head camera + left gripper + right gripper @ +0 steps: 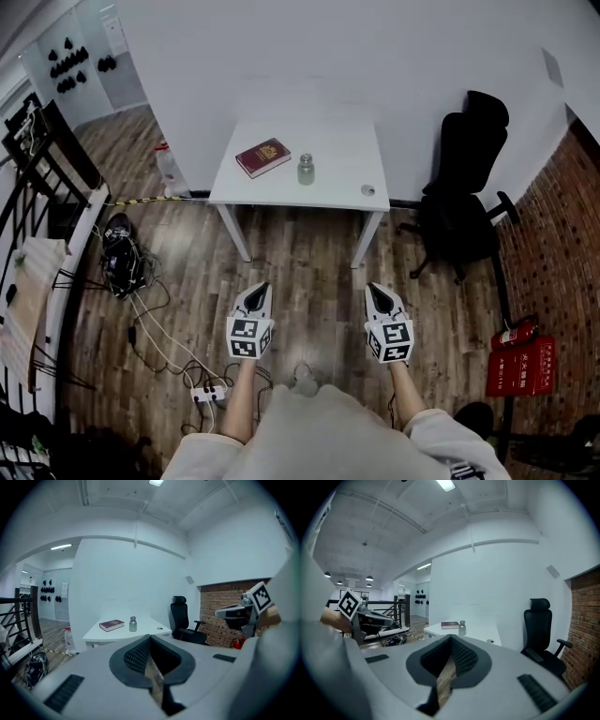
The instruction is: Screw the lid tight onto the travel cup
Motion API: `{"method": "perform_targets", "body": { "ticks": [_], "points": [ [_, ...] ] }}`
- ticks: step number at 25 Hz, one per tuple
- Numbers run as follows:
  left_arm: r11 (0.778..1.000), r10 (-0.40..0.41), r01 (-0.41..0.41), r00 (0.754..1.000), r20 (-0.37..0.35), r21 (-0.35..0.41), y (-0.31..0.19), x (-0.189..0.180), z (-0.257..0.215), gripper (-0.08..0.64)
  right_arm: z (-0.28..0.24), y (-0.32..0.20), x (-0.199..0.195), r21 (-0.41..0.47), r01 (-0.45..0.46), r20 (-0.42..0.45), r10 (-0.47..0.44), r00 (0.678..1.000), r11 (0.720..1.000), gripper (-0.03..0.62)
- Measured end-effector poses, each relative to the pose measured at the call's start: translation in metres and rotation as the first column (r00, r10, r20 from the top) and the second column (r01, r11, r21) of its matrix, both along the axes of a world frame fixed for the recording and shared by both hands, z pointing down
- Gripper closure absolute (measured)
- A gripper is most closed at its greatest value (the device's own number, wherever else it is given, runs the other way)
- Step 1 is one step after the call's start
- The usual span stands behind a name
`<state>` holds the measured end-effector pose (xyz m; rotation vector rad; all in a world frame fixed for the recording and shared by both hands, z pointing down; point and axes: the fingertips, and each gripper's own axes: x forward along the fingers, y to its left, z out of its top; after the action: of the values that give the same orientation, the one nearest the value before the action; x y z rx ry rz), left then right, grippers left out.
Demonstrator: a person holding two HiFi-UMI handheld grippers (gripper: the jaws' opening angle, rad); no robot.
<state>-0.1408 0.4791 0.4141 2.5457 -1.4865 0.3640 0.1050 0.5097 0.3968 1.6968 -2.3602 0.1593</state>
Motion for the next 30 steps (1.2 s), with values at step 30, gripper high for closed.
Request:
{"method": "perform_targets", "body": {
  "ticks": [30],
  "points": [
    [0.997,0.064,-0.064,0.998,0.0,-0.041,-0.196,-0.012,0.027,0.552,0.035,-0.182,-0.028,-0.062,-0.021,0.003,0.022,1.0,0.998,0.592]
  ]
}}
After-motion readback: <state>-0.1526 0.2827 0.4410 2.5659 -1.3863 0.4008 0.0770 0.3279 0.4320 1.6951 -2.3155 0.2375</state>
